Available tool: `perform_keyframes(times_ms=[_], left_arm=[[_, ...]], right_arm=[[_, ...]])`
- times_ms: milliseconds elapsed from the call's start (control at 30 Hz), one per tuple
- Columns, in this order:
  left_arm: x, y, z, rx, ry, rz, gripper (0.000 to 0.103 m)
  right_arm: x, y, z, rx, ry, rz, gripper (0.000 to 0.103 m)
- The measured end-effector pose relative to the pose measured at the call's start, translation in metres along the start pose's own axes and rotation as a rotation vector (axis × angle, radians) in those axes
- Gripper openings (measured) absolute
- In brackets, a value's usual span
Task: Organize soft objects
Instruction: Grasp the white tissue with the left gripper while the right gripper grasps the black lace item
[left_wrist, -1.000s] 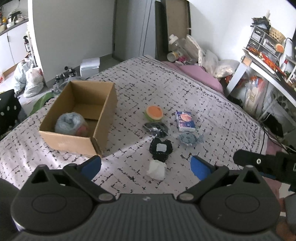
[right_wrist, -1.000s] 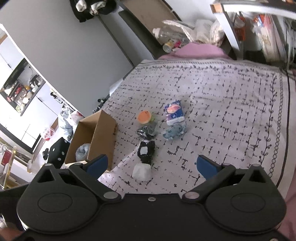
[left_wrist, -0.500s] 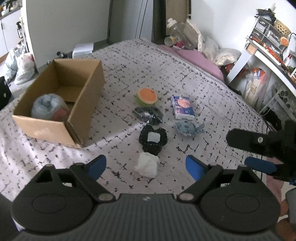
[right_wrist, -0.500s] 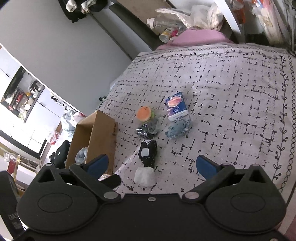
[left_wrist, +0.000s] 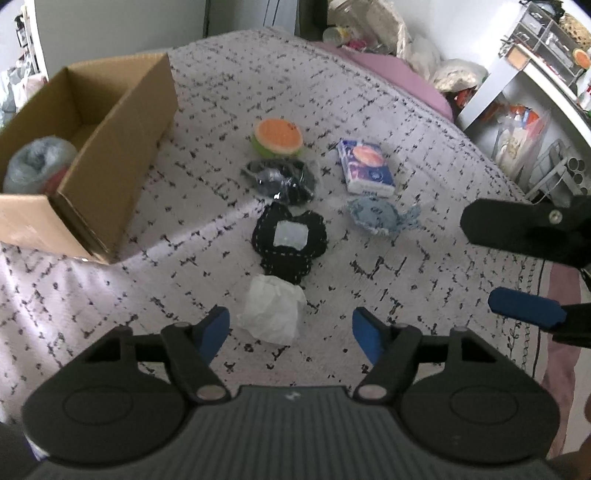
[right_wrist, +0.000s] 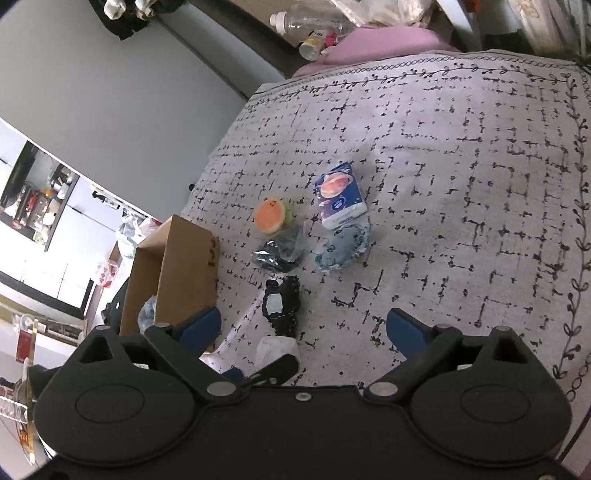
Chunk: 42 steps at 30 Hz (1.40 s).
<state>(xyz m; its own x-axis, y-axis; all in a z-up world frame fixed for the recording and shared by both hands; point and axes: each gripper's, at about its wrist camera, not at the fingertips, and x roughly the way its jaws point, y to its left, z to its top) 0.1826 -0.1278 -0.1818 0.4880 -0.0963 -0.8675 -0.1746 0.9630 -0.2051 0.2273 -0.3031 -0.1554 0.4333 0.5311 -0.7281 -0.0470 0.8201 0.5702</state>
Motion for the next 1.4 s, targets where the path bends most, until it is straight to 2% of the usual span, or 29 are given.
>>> perform_keyframes(times_ms=[300, 400, 433, 467, 700, 833, 1033, 1233, 1400], left_arm=[[0.025, 0.008, 0.002, -0.026, 0.011, 0.031, 0.066], [0.031, 0.009, 0.002, -0.027, 0.012, 0.033, 0.054], [0.032, 0.01, 0.002, -0.029, 0.009, 0.035, 0.047], [0.032, 0.012, 0.002, -0.034, 0.005, 0.031, 0.045], [0.026, 0.029, 0.009, -0.09, -0.009, 0.014, 0.043], [0.017, 0.038, 0.013, -0.106, -0.024, 0.007, 0.043], [0.009, 0.056, 0.018, -0.14, -0.035, 0.013, 0.043], [0.001, 0.068, 0.024, -0.166, -0.048, 0.02, 0.043], [-0.005, 0.08, 0.029, -0.192, -0.055, 0.019, 0.043]], right_arm=[[0.025, 0.002, 0.009, -0.008, 0.048, -0.031, 0.091], [0.035, 0.008, 0.011, -0.032, 0.064, -0.042, 0.089], [0.038, 0.01, 0.012, -0.042, 0.071, -0.045, 0.088], [0.042, 0.012, 0.013, -0.047, 0.074, -0.047, 0.088], [0.056, 0.023, 0.016, -0.079, 0.081, -0.063, 0.086], [0.066, 0.025, 0.018, -0.071, 0.101, -0.045, 0.078], [0.08, 0.026, 0.02, -0.051, 0.126, -0.038, 0.075], [0.102, 0.027, 0.021, -0.04, 0.169, -0.045, 0.062], [0.117, 0.029, 0.022, -0.03, 0.182, -0.043, 0.061]])
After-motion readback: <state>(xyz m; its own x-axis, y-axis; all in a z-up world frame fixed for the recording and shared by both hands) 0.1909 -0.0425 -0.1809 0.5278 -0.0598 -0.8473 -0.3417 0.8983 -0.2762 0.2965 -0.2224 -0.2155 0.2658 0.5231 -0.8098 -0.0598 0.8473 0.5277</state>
